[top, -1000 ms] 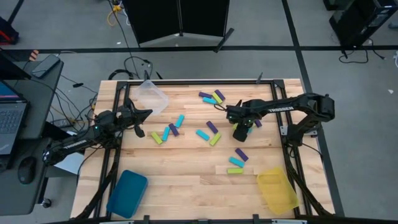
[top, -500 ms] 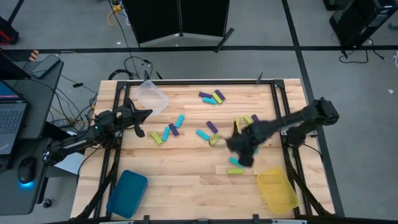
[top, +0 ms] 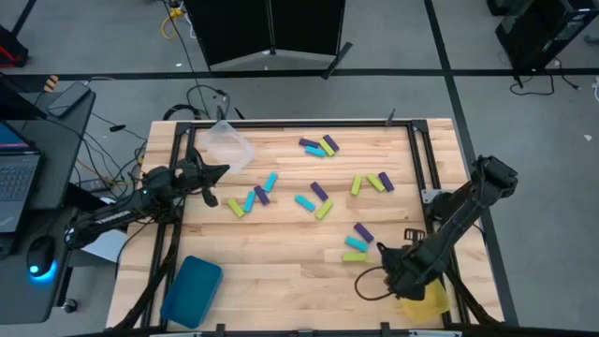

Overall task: Sort blocks
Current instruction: Put the blue block into the yellow bin

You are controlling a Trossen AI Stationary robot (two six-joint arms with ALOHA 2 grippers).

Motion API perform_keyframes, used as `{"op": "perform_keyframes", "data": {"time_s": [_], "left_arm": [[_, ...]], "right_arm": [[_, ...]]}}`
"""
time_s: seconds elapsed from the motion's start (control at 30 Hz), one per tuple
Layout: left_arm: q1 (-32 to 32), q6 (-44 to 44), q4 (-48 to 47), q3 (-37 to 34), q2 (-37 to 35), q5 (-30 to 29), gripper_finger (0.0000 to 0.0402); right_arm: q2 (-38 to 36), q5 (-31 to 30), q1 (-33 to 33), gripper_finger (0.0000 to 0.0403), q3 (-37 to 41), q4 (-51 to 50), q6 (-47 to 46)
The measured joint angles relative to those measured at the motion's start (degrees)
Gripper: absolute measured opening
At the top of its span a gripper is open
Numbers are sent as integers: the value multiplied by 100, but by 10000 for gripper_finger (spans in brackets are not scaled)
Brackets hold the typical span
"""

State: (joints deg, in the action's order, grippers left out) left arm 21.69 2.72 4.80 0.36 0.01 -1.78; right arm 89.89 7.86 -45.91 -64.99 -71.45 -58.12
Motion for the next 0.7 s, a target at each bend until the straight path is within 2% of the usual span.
{"op": "perform_keyframes", "data": {"time_s": [0.27,0.5,0.7], "left_arm": [[0,0,2,0,0,0,17],[1,-64,2,0,0,0,17],[2,-458,-40,0,2,0,17]], "right_arm": [[0,11,-48,116,990,1388,522],[0,17,-48,116,1426,1825,886],[0,216,42,167,1441,1592,616]]}}
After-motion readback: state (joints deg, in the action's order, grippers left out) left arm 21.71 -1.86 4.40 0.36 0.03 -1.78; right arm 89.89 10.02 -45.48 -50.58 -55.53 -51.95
